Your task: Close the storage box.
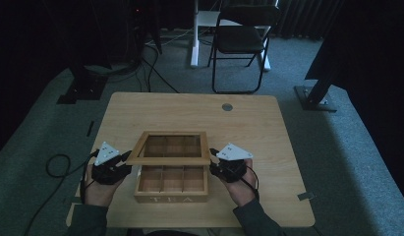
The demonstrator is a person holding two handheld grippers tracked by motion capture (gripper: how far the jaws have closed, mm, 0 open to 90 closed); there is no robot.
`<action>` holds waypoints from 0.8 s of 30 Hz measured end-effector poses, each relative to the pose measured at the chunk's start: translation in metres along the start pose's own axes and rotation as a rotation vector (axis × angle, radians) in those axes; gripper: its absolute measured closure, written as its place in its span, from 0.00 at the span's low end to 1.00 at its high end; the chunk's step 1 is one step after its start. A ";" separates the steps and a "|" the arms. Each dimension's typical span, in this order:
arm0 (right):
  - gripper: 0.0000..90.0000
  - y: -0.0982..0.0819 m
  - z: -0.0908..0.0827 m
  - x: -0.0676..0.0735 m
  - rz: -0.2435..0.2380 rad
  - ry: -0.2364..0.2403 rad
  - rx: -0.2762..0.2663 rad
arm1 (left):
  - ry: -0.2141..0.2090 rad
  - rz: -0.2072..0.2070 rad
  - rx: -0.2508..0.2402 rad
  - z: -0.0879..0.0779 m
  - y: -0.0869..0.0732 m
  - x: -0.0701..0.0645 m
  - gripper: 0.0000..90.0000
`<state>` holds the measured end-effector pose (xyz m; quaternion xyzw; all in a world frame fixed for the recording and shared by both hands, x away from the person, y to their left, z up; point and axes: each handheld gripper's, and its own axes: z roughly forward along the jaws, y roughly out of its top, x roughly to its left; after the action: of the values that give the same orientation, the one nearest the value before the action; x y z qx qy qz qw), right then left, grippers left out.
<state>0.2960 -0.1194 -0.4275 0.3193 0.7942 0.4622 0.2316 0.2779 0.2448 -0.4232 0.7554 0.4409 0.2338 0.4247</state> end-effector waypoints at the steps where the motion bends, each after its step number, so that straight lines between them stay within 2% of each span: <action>1: 0.68 0.000 -0.001 0.001 0.002 0.002 -0.002 | 0.002 0.002 0.004 0.000 -0.001 -0.001 0.76; 6: 0.64 -0.003 -0.005 0.004 0.021 0.010 -0.005 | 0.002 0.004 0.007 0.000 -0.003 -0.001 0.77; 13: 0.61 -0.006 -0.007 0.009 0.035 0.046 0.016 | 0.000 0.000 0.015 0.001 -0.009 -0.003 0.77; 17: 0.58 -0.007 -0.008 0.014 0.028 0.048 0.026 | -0.001 -0.005 0.013 0.001 -0.012 -0.003 0.77; 21: 0.56 -0.008 -0.011 0.015 0.040 0.050 0.025 | -0.003 -0.009 0.014 0.002 -0.015 -0.004 0.77; 24: 0.54 -0.010 -0.011 0.016 0.041 0.043 0.048 | -0.004 -0.014 0.020 0.004 -0.018 -0.004 0.77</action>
<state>0.2746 -0.1176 -0.4320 0.3310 0.8031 0.4545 0.1973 0.2702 0.2444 -0.4402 0.7571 0.4477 0.2247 0.4195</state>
